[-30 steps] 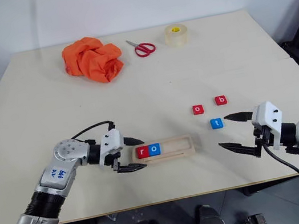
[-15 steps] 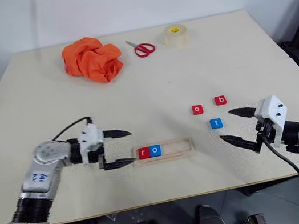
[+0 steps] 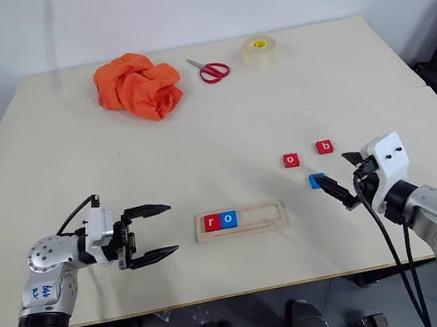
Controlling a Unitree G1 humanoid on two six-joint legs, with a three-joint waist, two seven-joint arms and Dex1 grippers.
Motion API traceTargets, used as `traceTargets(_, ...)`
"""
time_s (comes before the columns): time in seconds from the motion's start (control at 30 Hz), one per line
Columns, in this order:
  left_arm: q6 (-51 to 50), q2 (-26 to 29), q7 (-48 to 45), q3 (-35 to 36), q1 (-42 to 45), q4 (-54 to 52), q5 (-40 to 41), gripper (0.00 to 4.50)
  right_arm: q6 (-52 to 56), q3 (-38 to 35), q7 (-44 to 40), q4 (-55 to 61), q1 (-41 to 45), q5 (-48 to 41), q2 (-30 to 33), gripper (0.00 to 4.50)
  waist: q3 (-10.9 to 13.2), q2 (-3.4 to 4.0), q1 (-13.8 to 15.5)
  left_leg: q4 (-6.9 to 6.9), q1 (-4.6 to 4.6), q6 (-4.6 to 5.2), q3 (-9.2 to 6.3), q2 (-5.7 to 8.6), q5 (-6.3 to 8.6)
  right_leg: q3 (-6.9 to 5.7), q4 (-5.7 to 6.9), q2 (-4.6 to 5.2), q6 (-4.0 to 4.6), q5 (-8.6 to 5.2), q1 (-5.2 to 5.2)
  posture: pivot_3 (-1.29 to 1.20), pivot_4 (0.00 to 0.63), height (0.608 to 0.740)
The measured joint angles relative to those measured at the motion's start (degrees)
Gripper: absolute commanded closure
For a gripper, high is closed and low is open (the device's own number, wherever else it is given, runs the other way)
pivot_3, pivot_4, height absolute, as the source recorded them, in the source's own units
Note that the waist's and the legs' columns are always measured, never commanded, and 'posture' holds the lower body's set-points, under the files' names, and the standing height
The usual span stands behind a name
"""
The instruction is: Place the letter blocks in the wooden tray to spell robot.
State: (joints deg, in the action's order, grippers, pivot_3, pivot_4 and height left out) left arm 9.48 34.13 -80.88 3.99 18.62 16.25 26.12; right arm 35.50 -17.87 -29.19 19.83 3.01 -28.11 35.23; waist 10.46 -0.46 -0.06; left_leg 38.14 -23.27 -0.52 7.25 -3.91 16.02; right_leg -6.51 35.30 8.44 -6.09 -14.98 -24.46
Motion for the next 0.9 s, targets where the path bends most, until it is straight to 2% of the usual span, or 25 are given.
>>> traceTargets(0.27,0.0,-0.4,-2.7,0.6,0.3,0.7,1.7,0.02,8.5,-0.6,4.8,0.5,-1.3,-1.1,-0.4,0.00,0.0,0.00,0.0,0.00,0.00,0.01,0.00,0.00,0.00,0.01,0.00,0.00,0.00,0.00,0.00,0.00,0.150,0.740)
traceTargets(0.9,-1.4,-2.0,-2.2,0.5,0.3,-0.3,1.9,0.02,9.4,-1.1,5.1,0.8,1.2,-1.7,-0.4,0.00,0.0,-0.01,-0.1,-0.02,0.00,0.02,-0.01,0.00,0.01,0.00,-0.01,0.00,0.00,0.00,0.00,0.00,0.150,0.740)
